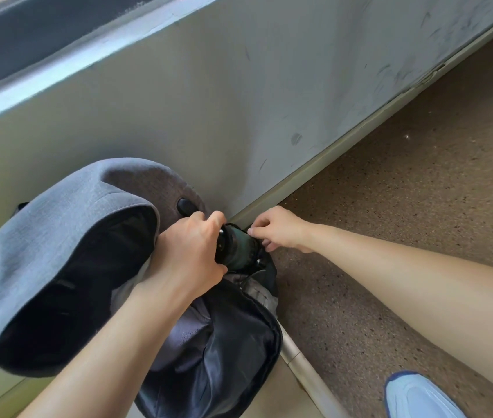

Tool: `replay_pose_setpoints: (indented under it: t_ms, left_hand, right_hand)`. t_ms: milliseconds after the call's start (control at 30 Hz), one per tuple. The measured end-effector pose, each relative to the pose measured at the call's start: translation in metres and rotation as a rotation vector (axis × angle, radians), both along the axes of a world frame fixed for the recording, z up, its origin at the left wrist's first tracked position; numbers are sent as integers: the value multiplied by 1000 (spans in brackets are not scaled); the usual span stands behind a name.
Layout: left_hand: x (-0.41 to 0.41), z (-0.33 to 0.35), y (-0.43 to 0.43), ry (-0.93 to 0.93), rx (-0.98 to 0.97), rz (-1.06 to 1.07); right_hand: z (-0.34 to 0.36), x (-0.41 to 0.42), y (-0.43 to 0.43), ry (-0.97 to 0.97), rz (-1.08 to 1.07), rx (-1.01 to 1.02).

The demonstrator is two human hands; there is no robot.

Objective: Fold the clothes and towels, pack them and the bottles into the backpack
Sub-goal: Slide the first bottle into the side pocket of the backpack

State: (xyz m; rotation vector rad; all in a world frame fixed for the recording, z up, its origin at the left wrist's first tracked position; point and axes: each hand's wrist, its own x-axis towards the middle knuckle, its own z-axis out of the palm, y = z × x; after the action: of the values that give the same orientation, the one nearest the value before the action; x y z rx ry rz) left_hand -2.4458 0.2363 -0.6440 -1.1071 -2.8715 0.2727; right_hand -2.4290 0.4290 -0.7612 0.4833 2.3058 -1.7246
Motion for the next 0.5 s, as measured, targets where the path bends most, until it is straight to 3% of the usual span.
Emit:
replay_pose_setpoints:
  t_ms: [333, 500]
  left_hand:
    - [8, -4, -1, -1, 6, -33]
    - [12, -8, -3, 4, 19, -71]
  right_hand:
    - [5, 1, -2, 107, 50, 276]
    - [24, 2, 3, -154, 262, 330]
